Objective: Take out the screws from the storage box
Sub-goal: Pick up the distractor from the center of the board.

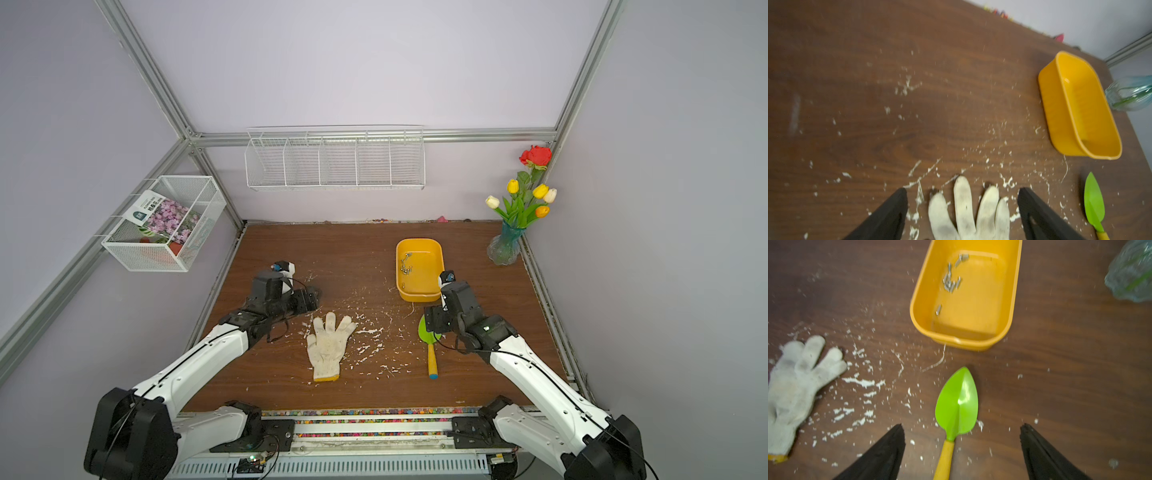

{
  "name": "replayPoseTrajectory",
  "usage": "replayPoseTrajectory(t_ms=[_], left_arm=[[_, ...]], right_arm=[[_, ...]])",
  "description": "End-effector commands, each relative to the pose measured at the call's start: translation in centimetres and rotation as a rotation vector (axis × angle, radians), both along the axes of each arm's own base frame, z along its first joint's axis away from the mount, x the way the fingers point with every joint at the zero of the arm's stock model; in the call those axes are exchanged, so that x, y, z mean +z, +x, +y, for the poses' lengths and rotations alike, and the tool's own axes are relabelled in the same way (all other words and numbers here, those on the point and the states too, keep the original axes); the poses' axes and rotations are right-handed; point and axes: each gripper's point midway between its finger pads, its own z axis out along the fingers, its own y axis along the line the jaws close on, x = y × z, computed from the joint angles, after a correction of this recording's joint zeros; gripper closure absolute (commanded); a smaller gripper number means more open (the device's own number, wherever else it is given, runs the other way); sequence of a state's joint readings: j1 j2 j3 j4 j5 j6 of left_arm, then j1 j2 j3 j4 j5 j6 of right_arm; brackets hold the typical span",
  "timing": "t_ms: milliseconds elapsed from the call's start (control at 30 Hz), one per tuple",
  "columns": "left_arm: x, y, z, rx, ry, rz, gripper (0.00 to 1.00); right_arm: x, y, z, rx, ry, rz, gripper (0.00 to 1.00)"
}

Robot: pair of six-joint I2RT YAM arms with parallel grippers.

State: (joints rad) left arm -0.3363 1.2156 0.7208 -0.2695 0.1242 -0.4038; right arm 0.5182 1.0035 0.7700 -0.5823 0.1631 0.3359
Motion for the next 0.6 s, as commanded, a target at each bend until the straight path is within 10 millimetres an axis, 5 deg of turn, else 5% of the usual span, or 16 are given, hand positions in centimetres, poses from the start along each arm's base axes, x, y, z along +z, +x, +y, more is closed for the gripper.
replayPoseTrajectory(t_ms=[0, 233, 567], left_arm=[[-1.7, -2.4, -1.1, -0.062, -0.020, 0.193, 0.16], [-3.7, -3.9, -3.1, -0.151, -0.060, 0.371, 0.26], [-6.5, -6.3, -2.8, -0.177, 0.000, 0.544, 0.33]], right_arm=[[-2.9, -3.5, -0.9, -0.042, -0.010, 0.177, 0.12], [-5.3, -5.2, -0.9, -0.059, -0.036, 0.318, 0.13], [-6.9, -6.1, -0.4, -0.074, -0.018, 0.406, 0.14]])
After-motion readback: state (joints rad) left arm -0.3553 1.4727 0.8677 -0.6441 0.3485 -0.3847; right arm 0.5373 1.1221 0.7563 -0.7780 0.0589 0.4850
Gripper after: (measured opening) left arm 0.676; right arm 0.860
